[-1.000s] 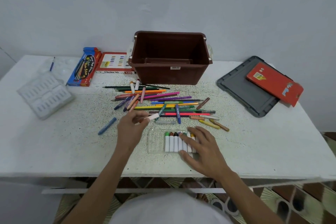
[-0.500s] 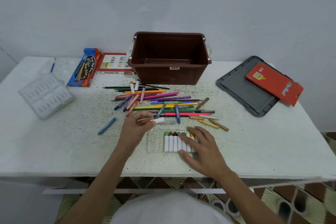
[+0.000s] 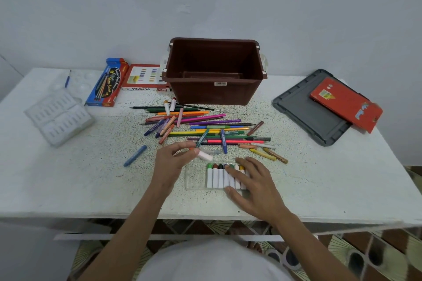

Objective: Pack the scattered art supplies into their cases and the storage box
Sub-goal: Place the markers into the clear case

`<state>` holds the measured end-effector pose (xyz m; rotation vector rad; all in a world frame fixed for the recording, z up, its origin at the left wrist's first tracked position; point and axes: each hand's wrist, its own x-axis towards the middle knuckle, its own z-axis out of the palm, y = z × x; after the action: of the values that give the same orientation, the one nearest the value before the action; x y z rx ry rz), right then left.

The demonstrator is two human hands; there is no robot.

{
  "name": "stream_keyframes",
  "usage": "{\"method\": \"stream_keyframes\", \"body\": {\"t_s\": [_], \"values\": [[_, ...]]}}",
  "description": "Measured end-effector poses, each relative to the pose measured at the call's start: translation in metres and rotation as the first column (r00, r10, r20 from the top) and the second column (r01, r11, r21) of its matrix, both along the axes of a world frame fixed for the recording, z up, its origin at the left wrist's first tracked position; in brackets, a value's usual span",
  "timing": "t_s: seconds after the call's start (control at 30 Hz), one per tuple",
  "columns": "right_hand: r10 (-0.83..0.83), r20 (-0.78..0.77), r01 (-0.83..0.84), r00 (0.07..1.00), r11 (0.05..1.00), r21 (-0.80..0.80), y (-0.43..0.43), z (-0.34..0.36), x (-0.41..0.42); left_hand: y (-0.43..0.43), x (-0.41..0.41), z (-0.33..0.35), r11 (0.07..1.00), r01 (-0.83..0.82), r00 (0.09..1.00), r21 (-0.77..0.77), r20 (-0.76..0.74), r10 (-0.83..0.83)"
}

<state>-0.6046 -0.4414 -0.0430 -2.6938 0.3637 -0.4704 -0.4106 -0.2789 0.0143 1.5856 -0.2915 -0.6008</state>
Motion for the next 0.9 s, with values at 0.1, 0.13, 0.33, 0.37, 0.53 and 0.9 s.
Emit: {"method": "stream_keyframes", "body": {"t_s": [0.1, 0.13, 0.33, 0.37, 0.53, 0.9], "values": [[0.0, -0.007, 0.0, 1.0, 1.0, -0.006, 0.0, 0.0, 0.0, -0.001, -0.001, 0.004, 1.0, 0.016, 0.999, 0.012, 0.04, -0.016], [-0.001, -0.008, 0.001, 1.0, 1.0, -0.005, 0.0, 0.0, 0.0, -0.002, -0.001, 0.005, 1.0, 0.023, 0.998, 0.008, 0.054, -0.024], [-0.002, -0.013, 0.002, 1.0, 1.0, -0.008, 0.0, 0.0, 0.0, 0.0, 0.008, 0.005, 0.929, 0.265, 0.898, 0.26, 0.284, -0.336], [-0.003, -0.015, 0.003, 1.0, 1.0, -0.01, 0.0, 0.0, 0.0, 0.0, 0.007, 0.005, 0.899, 0.298, 0.857, 0.322, 0.323, -0.4], [-0.004, -0.026, 0.003, 1.0, 1.0, -0.016, 0.0, 0.0, 0.0, -0.003, -0.002, 0.004, 0.826, 0.329, 0.682, 0.458, 0.489, -0.543], [-0.005, -0.017, 0.005, 1.0, 1.0, -0.015, 0.0, 0.001, 0.0, 0.006, -0.009, -0.012, 0.819, 0.263, 0.611, 0.509, 0.57, -0.55]]}}
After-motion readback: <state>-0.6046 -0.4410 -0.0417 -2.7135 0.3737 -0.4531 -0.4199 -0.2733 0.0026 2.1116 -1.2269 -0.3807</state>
